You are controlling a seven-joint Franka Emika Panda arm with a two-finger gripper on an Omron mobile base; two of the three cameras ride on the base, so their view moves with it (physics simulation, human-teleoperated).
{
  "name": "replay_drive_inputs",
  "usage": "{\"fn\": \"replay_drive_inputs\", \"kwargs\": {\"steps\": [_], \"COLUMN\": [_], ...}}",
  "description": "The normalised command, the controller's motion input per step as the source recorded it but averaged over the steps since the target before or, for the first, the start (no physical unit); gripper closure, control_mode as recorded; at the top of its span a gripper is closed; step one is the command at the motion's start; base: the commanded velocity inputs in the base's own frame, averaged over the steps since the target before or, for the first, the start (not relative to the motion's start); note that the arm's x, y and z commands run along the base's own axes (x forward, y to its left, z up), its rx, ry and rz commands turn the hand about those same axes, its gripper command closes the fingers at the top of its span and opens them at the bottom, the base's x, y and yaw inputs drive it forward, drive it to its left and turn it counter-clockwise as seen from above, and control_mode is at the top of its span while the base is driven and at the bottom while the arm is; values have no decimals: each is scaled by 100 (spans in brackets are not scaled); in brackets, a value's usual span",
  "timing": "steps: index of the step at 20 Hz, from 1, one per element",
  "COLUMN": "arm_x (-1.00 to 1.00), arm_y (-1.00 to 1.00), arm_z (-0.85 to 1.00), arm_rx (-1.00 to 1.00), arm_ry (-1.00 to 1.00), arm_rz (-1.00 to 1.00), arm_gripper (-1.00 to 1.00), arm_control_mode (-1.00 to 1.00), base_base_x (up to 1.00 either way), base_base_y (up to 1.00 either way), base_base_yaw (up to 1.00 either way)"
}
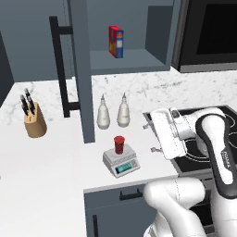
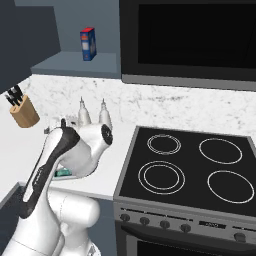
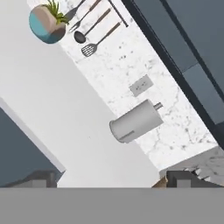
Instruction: Pick the yogurt and place it on the digital scale for weighing, and close the cabinet.
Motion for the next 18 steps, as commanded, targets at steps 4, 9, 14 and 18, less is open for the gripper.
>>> {"fn": "replay_drive_inputs", "kwargs": {"steps": [4,9,14,18], "arm_x": [-97,-99,-82,-62], "arm_y": [35,31,60,82], "arm_z": [100,97,67,41], "arm_rx": [0,-1,0,0], "arm_ry": [-42,-37,-28,-19], "arm_rz": [0,1,1,0], "arm_gripper": [-100,-100,-100,-100], "arm_control_mode": [-100,-100,-100,-100], "base_base_x": [0,0,0,0], "base_base_y": [0,0,0,0], "base_base_yaw": [0,0,0,0]}}
